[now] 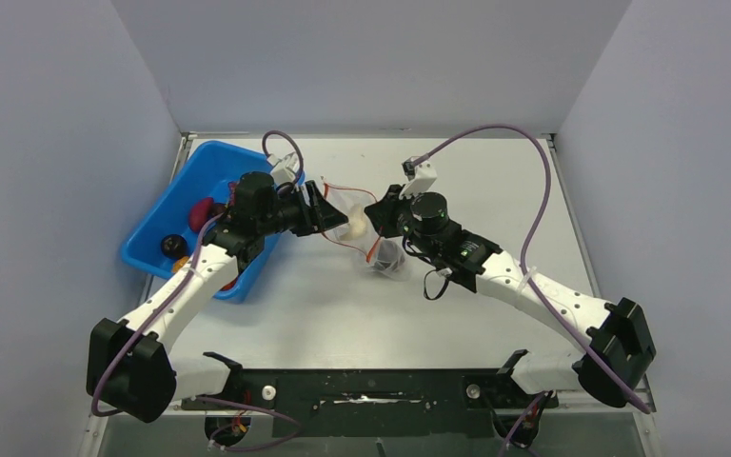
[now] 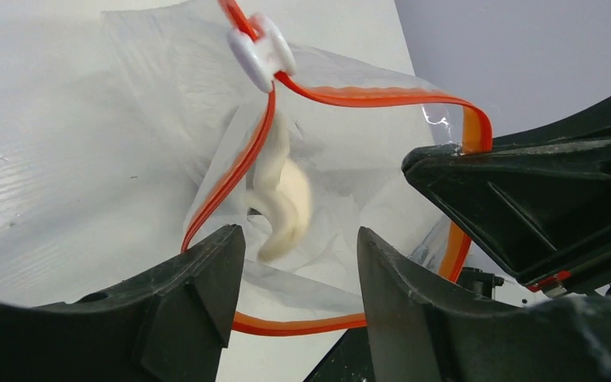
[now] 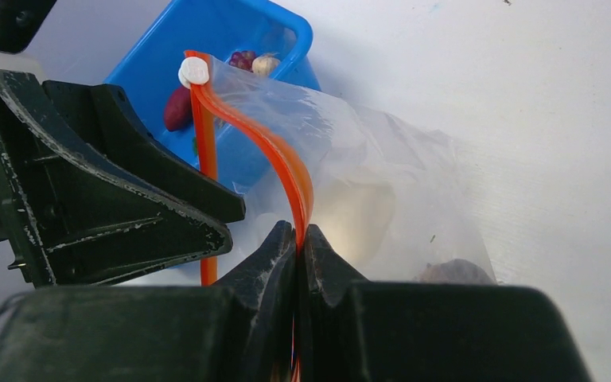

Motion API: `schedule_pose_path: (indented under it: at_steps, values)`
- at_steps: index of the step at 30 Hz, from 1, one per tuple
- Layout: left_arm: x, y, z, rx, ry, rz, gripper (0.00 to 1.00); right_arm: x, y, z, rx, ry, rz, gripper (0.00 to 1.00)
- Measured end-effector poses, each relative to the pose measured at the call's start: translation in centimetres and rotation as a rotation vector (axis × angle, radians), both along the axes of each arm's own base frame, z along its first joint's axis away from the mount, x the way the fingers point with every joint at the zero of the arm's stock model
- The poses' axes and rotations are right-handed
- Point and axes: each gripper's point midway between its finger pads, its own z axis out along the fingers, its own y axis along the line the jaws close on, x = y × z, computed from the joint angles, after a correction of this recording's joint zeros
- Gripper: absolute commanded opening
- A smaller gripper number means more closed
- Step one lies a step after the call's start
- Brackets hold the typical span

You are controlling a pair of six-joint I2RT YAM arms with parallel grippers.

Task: Place the food in the zip-top bag and seal the zipper
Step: Place the fake vegetable in the zipper food storage bag.

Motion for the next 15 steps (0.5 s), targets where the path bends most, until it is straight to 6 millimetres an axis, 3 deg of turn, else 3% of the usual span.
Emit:
schedule_pose_path:
  at_steps: [15]
  values:
    - [-0.7, 0.2, 3.4, -0.014, -0.108, -0.035, 0.58, -0.1, -0.3, -0.8, -0.018, 0.009, -0.005, 0.0]
